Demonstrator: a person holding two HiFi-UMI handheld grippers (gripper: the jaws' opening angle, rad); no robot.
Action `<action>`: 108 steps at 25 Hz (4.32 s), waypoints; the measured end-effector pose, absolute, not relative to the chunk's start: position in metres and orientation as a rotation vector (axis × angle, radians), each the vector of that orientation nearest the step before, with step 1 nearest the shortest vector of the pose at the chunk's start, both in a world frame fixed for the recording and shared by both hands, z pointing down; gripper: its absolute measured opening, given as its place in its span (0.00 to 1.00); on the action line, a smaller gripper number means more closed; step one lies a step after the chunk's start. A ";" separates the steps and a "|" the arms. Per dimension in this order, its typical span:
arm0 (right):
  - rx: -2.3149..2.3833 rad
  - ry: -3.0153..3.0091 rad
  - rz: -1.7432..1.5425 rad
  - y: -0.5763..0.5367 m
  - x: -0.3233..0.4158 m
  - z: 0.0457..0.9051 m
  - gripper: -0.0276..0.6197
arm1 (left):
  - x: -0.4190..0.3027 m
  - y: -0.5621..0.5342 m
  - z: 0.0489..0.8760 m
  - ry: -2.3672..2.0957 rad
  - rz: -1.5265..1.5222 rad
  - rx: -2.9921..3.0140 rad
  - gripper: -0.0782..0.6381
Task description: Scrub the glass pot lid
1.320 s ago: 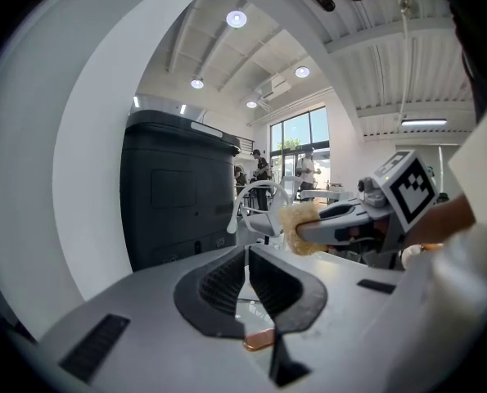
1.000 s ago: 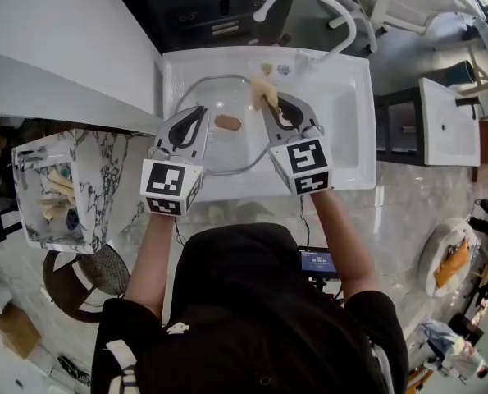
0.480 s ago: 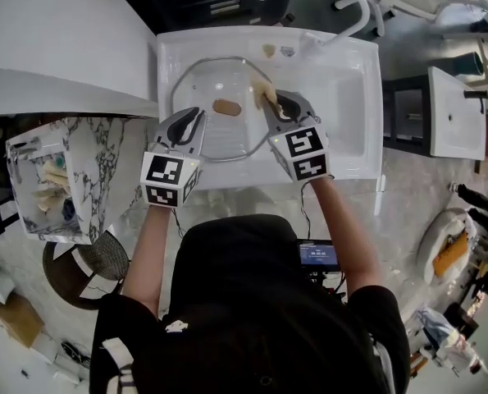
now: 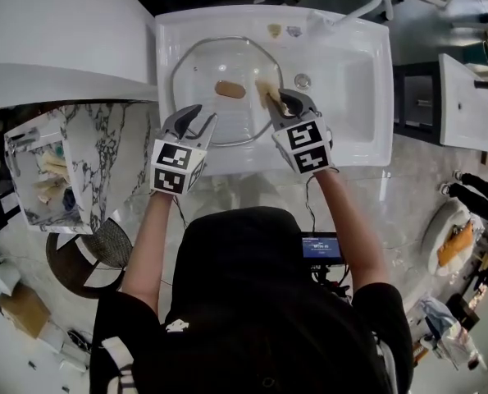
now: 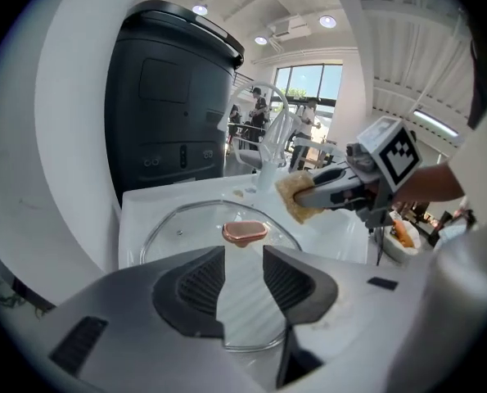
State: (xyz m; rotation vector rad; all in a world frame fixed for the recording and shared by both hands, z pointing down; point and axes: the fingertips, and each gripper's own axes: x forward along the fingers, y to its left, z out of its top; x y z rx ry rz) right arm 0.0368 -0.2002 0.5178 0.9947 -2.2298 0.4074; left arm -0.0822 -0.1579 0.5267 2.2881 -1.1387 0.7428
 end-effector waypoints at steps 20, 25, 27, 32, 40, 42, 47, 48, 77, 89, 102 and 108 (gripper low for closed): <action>0.897 -2.159 0.450 -0.170 0.044 0.565 0.08 | -0.086 -0.156 0.595 -0.897 1.244 2.398 0.51; 0.887 -2.151 0.453 -0.167 0.044 0.569 0.08 | -0.090 -0.155 0.602 -0.885 1.276 2.377 0.52; 0.884 -2.150 0.453 -0.166 0.044 0.570 0.08 | -0.091 -0.155 0.603 -0.890 1.270 2.378 0.52; 0.878 -2.150 0.460 -0.163 0.043 0.575 0.08 | -0.091 -0.155 0.605 -0.894 1.283 2.391 0.52; 0.864 -2.141 0.457 -0.158 0.043 0.581 0.08 | -0.091 -0.154 0.606 -0.901 1.268 2.412 0.52; 0.862 -2.133 0.451 -0.158 0.045 0.582 0.08 | -0.091 -0.154 0.606 -0.902 1.268 2.409 0.52; 0.838 -2.088 0.384 -0.167 0.052 0.586 0.08 | -0.091 -0.154 0.606 -0.886 1.288 2.389 0.52; 0.830 -2.075 0.361 -0.170 0.054 0.587 0.08 | -0.091 -0.154 0.606 -0.886 1.285 2.391 0.52; 0.707 -1.902 0.049 -0.202 0.051 0.615 0.08 | -0.092 -0.154 0.606 -0.896 1.265 2.395 0.52; 0.646 -1.930 0.048 -0.181 0.036 0.614 0.08 | -0.092 -0.154 0.606 -0.901 1.265 2.397 0.52; 0.600 -1.963 0.052 -0.163 0.019 0.612 0.08 | -0.093 -0.154 0.606 -0.901 1.263 2.396 0.52; 0.566 -1.979 0.043 -0.155 0.012 0.611 0.08 | -0.092 -0.155 0.606 -0.903 1.266 2.396 0.52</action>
